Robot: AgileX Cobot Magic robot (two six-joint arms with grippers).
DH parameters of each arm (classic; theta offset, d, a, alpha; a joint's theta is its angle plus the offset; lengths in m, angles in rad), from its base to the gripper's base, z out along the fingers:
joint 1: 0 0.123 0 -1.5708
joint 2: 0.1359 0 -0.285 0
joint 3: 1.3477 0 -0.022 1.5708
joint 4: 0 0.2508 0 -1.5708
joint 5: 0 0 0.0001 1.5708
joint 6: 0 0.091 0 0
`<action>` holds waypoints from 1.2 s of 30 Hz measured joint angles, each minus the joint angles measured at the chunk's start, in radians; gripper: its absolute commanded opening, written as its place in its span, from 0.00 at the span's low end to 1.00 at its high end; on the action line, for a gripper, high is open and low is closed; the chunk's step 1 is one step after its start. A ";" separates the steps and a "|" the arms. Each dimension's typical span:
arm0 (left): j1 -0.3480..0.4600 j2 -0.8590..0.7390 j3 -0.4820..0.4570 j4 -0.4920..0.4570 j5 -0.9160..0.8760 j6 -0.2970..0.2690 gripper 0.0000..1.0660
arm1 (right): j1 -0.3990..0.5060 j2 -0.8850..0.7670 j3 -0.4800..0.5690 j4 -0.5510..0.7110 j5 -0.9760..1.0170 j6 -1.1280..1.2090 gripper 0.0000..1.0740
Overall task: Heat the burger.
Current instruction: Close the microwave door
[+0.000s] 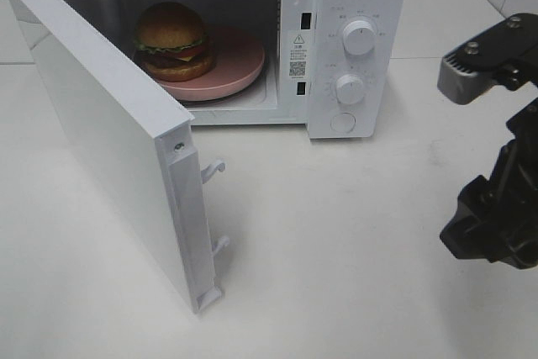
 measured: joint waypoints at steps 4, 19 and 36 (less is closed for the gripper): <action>0.000 0.000 0.000 0.000 0.000 0.000 0.94 | -0.059 -0.077 0.001 0.003 0.044 0.009 0.71; 0.000 0.000 0.000 0.000 0.000 0.000 0.94 | -0.326 -0.464 0.181 0.001 0.074 0.009 0.71; 0.000 0.000 0.000 0.000 0.000 0.000 0.94 | -0.496 -0.889 0.247 0.019 0.104 0.008 0.71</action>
